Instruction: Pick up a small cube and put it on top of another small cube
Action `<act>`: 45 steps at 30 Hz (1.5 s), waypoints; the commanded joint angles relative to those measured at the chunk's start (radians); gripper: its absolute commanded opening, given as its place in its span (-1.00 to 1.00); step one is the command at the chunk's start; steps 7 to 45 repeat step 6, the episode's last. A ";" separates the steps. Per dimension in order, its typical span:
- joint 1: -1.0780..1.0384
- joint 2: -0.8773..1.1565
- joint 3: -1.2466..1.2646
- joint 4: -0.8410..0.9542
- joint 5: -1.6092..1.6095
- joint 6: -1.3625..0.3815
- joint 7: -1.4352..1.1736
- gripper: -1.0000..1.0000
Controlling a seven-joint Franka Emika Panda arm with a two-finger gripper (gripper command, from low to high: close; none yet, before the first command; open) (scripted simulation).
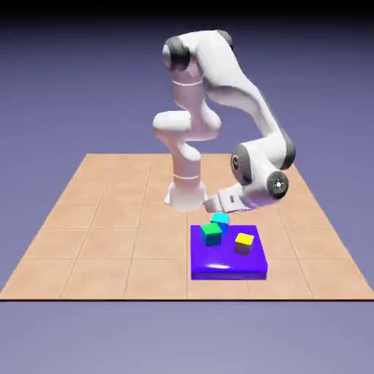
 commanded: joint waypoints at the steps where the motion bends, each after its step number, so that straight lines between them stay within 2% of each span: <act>1: -0.002 0.003 -0.002 -0.036 -0.006 0.039 0.002 -1.00; 3: -0.004 0.007 -0.005 -0.080 -0.011 0.086 0.005 -1.00; 4: -0.004 0.007 -0.005 -0.080 -0.011 0.086 0.005 1.00; 6: -0.002 0.004 -0.003 -0.044 -0.007 0.047 0.003 1.00; 45: -0.002 0.004 -0.003 -0.044 -0.007 0.047 0.003 1.00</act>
